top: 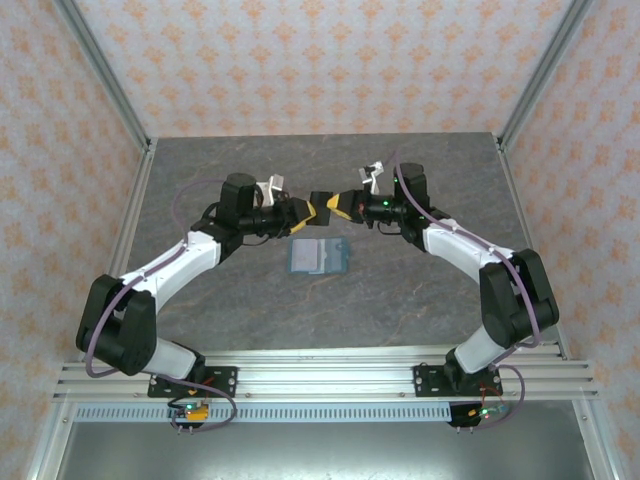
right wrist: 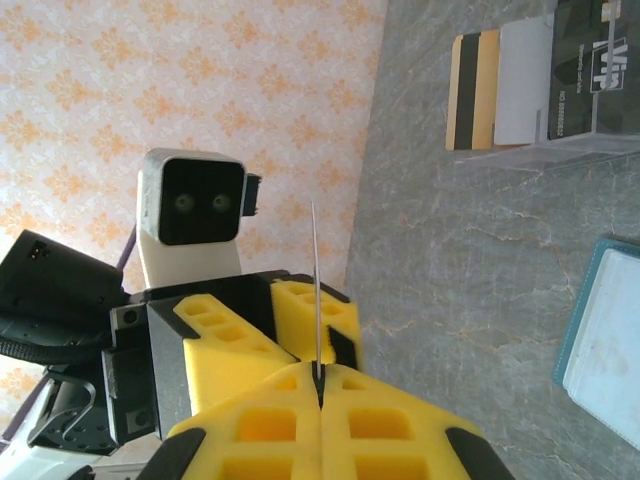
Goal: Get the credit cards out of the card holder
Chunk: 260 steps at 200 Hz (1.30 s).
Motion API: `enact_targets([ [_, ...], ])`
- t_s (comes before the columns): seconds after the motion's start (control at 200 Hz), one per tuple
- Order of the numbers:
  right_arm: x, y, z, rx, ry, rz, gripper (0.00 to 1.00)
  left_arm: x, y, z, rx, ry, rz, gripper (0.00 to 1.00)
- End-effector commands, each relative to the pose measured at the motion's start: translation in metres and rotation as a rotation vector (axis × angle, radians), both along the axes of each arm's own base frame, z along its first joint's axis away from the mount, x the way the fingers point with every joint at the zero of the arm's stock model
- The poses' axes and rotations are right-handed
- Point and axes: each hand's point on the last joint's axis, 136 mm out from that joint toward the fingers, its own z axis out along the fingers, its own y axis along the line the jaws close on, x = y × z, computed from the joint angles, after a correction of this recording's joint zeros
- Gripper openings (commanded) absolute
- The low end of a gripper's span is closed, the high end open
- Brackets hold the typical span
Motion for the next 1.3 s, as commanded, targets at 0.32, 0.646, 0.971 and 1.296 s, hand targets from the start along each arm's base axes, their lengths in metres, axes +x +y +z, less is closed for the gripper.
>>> enact_targets([
  [0.32, 0.003, -0.003, -0.007, -0.04, -0.016, 0.0, 0.19, -0.002, 0.002, 0.029, -0.044, -0.101, -0.017, 0.0],
  [0.646, 0.013, -0.048, -0.06, -0.43, 0.011, -0.187, 0.82, 0.01, 0.07, -0.014, 0.421, -0.014, 0.224, 0.0],
  [0.971, 0.012, -0.081, -0.087, -0.629, -0.019, -0.278, 0.99, 0.055, 0.131, -0.016, 0.794, 0.036, 0.469, 0.0],
  [1.296, 0.008, -0.087, -0.091, -0.662, -0.039, -0.275, 0.99, 0.115, 0.104, -0.05, 0.804, -0.003, 0.402, 0.0],
])
